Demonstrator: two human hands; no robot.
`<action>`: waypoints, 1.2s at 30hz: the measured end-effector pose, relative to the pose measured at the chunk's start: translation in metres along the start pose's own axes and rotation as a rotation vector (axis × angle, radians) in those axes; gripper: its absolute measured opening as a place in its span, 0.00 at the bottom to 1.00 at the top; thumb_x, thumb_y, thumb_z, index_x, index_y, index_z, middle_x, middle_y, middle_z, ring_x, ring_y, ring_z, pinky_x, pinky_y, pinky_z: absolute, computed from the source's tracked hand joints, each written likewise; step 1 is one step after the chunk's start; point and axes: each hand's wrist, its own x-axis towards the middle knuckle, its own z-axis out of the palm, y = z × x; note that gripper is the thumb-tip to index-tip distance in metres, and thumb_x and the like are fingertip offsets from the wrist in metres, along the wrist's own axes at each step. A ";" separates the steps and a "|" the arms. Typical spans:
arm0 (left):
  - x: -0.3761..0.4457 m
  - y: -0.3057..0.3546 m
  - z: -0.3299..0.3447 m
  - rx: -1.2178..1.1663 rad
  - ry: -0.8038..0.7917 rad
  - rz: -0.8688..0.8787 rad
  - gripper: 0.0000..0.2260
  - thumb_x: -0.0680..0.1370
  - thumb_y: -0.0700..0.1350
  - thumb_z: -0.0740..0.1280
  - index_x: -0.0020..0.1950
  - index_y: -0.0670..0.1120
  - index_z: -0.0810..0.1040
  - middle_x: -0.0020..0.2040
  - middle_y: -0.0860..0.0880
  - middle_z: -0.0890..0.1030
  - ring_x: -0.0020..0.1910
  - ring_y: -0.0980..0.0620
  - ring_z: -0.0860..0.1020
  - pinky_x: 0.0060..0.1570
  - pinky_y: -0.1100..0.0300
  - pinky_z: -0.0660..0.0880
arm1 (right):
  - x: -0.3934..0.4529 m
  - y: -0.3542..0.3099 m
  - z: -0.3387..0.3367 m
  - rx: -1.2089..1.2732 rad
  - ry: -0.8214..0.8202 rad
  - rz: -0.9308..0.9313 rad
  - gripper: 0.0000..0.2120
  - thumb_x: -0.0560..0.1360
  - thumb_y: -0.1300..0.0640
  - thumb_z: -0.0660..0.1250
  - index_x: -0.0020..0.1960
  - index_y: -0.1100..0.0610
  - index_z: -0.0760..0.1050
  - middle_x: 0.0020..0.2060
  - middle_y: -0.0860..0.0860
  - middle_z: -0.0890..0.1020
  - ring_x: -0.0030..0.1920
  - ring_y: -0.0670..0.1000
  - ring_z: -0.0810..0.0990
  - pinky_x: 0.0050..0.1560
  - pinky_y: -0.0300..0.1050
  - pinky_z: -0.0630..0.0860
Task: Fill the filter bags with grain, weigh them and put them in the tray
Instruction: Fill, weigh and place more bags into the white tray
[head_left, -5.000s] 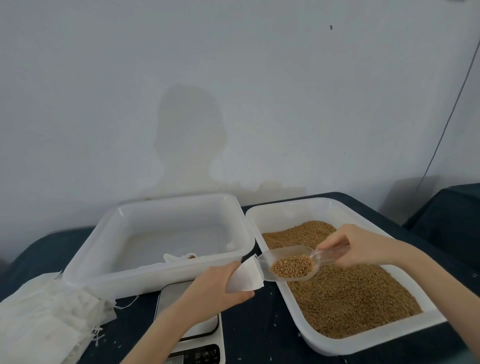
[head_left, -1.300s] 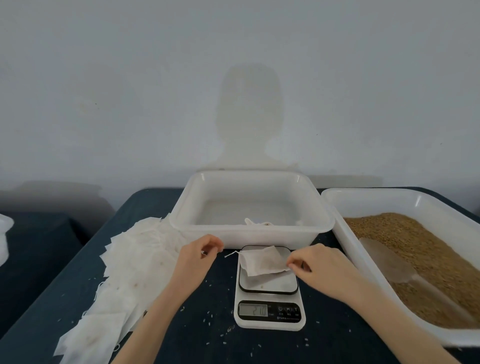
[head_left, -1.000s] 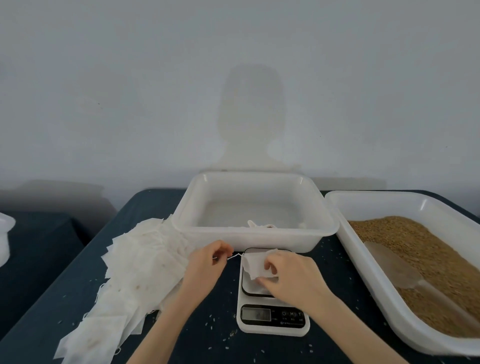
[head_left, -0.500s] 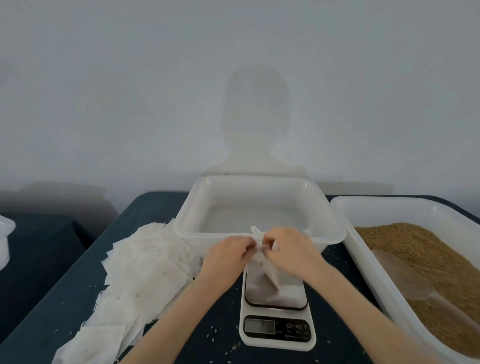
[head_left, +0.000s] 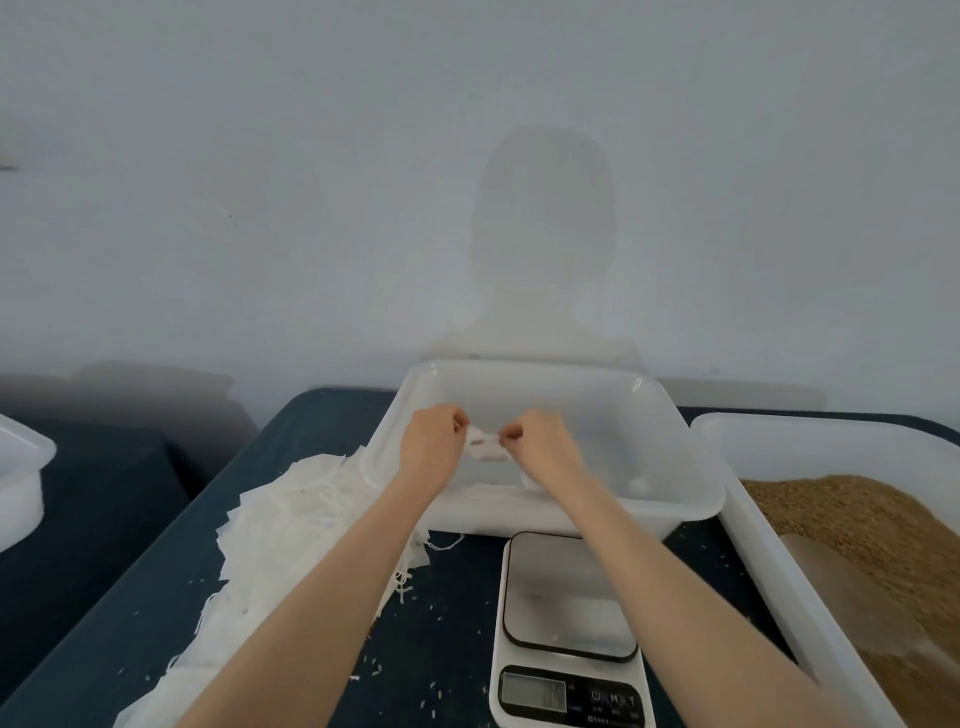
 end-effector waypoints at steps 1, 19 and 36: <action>0.001 -0.007 0.003 0.130 -0.075 -0.030 0.11 0.77 0.37 0.61 0.52 0.46 0.81 0.49 0.46 0.83 0.49 0.45 0.79 0.47 0.55 0.75 | 0.000 0.001 0.010 -0.062 -0.069 0.020 0.12 0.76 0.59 0.63 0.53 0.55 0.83 0.48 0.57 0.83 0.51 0.59 0.80 0.50 0.45 0.76; -0.048 -0.062 -0.061 0.454 0.339 -0.226 0.06 0.78 0.39 0.58 0.47 0.43 0.74 0.40 0.47 0.75 0.42 0.45 0.72 0.31 0.56 0.63 | -0.040 -0.017 0.001 -0.201 -0.202 -0.309 0.15 0.78 0.56 0.58 0.60 0.49 0.80 0.58 0.50 0.81 0.58 0.55 0.78 0.51 0.42 0.69; -0.067 -0.100 -0.056 0.500 0.233 -0.168 0.09 0.77 0.38 0.65 0.43 0.49 0.82 0.33 0.48 0.76 0.36 0.46 0.72 0.32 0.55 0.68 | -0.086 -0.012 -0.009 -0.114 -0.177 -0.435 0.15 0.78 0.59 0.58 0.57 0.53 0.81 0.62 0.46 0.78 0.60 0.53 0.76 0.61 0.50 0.71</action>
